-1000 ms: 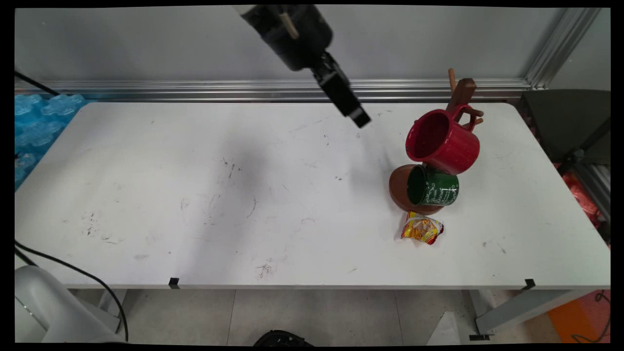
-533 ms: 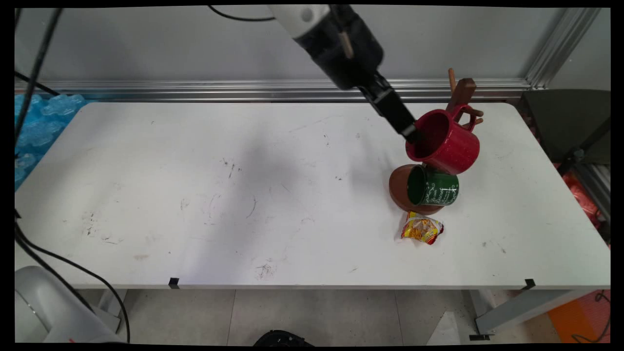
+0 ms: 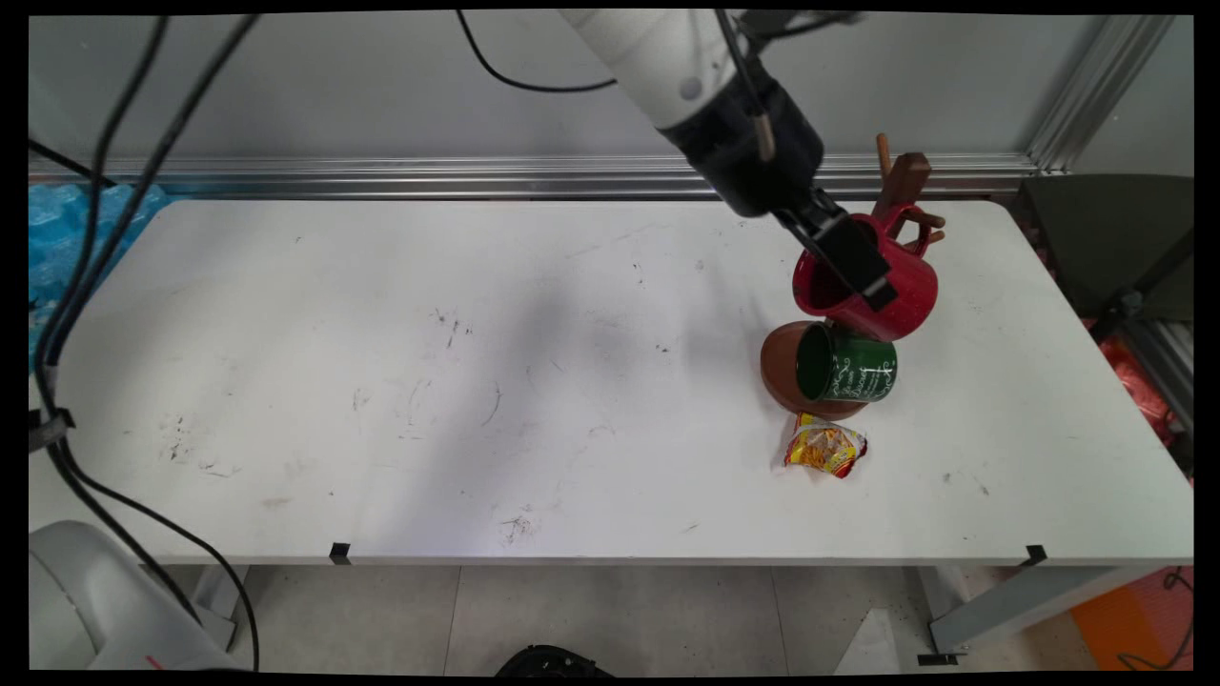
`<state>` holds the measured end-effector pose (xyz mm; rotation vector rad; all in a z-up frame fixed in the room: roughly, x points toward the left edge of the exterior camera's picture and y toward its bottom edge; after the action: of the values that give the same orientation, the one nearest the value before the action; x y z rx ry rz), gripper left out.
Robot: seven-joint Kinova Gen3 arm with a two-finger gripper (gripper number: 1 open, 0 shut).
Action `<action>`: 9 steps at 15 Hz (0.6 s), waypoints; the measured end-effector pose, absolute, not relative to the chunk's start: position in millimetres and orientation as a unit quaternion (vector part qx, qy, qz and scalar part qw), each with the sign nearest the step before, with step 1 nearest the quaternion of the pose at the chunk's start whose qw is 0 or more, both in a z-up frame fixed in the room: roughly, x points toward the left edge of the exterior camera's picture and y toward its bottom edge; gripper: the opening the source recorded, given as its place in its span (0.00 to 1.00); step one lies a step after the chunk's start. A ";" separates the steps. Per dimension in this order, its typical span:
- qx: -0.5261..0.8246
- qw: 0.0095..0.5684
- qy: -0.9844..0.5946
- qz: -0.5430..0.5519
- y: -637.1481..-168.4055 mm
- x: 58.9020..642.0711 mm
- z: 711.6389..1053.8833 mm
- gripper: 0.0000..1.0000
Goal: Pick up the red mug from the rack
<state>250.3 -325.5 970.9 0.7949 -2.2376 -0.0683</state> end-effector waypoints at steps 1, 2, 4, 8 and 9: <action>0.313 0.375 -0.872 -0.028 -327.5 245.5 966.7 1.00; 0.317 0.377 -0.870 -0.029 -329.7 240.3 961.9 1.00; 0.325 0.379 -0.866 -0.031 -333.1 232.1 953.3 1.00; 0.346 0.383 -0.856 -0.035 -336.9 220.7 939.0 1.00; 0.349 0.383 -0.854 -0.035 -337.3 218.7 936.7 1.00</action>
<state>218.7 -337.3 936.7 0.8903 -2.1778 -0.0895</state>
